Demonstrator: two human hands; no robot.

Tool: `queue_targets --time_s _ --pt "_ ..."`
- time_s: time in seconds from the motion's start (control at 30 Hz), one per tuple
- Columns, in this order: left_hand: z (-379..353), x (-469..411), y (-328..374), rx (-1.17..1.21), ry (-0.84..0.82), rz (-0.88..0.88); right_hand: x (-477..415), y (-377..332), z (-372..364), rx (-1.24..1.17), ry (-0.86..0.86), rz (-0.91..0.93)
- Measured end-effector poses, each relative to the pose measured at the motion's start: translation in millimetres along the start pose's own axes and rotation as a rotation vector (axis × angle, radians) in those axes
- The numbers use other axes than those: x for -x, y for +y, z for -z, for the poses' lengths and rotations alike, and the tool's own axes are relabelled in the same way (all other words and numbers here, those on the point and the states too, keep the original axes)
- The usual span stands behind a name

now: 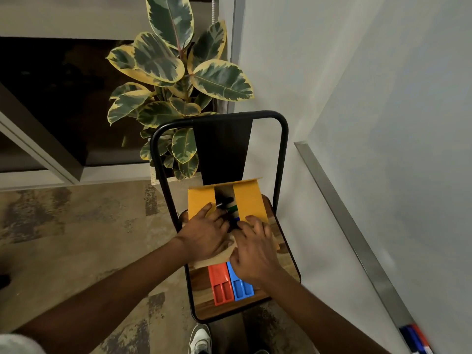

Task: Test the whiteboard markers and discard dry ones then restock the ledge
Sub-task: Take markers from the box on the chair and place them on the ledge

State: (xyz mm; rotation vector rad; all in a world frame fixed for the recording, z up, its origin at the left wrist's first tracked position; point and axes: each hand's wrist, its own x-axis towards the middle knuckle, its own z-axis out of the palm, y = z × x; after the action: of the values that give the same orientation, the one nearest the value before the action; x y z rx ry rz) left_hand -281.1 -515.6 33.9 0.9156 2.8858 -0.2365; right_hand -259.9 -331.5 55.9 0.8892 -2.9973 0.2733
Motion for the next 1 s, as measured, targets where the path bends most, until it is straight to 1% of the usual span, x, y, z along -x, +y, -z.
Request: queue_targets --time_s 0.1,0.2,0.3,0.37,0.47,0.53,0.67,0.73,0.8,0.87,1.0 --pt "6 9 -4 -0.006 0.094 0.035 -14 -2 5 0.021 -0.068 0.045" --pt "13 17 -9 -0.053 0.155 0.056 -31 0 4 0.018 -0.19 0.176" --pt "18 26 -14 -0.095 0.16 0.109 -51 9 1 0.095 -0.278 0.259" --pt "21 32 -18 -0.094 0.155 0.194 -62 19 2 0.144 -0.305 0.277" --pt "18 45 -24 -0.067 0.111 0.343 -67 33 5 0.196 -0.259 0.319" --pt "12 54 -26 -0.031 0.066 0.405 -63 41 9 0.23 -0.201 0.35" --pt "6 60 -24 0.01 0.047 0.426 -43 62 11 0.276 -0.063 0.327" --pt "10 56 -19 -0.005 0.007 0.456 -34 72 7 0.246 -0.036 0.322" --pt "15 47 -12 -0.033 -0.064 0.48 -33 72 4 0.182 -0.045 0.338" --pt "20 32 -7 -0.071 -0.099 0.461 -40 61 3 0.15 -0.1 0.365" --pt "22 10 -2 -0.191 -0.136 0.377 -58 47 0 0.23 -0.184 0.391"
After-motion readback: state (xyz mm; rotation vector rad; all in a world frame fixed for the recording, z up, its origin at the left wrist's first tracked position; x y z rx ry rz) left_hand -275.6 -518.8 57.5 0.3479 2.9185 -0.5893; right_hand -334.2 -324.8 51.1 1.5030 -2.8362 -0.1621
